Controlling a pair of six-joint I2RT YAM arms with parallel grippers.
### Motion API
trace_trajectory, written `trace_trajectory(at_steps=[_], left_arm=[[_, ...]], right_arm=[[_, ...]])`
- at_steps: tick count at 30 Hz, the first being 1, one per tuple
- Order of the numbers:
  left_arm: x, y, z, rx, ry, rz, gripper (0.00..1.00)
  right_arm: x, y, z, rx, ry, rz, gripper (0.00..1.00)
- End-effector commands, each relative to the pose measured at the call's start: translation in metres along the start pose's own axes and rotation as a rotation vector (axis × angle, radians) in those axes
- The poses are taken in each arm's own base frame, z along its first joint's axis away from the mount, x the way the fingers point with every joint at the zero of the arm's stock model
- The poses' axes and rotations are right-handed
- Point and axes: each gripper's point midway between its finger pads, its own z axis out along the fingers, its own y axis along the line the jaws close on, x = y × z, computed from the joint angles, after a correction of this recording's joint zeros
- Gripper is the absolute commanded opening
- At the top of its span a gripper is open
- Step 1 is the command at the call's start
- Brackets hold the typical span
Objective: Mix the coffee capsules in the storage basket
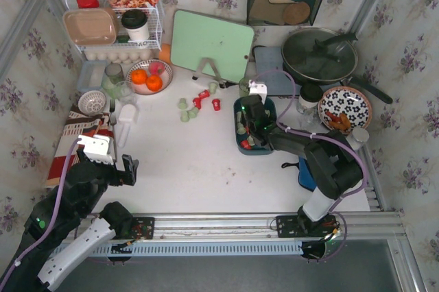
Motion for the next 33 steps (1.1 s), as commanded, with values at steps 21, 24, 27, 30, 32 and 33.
trace_trajectory(at_steps=[21,24,27,30,32,33], left_arm=[[-0.006,-0.001,0.004,-0.007,-0.008,-0.001,0.99],[-0.006,-0.001,0.004,-0.005,-0.006,0.000,0.99],[-0.006,-0.002,0.005,-0.005,-0.003,0.002,0.99],[-0.006,-0.002,0.005,-0.003,-0.003,0.000,0.99],[-0.006,-0.002,0.005,-0.003,-0.005,-0.006,0.99],[-0.006,-0.003,0.005,0.000,-0.006,-0.008,0.99]], right_arm=[[-0.029,0.024,-0.017,-0.111,-0.050,0.029,0.61],[-0.031,0.053,-0.019,-0.212,-0.039,-0.001,0.61],[-0.030,0.084,-0.016,-0.294,-0.023,-0.024,0.59],[-0.026,0.105,-0.005,-0.326,-0.015,-0.047,0.56],[-0.021,0.113,0.008,-0.328,-0.005,-0.062,0.55],[-0.018,0.116,0.016,-0.322,0.001,-0.070,0.54]])
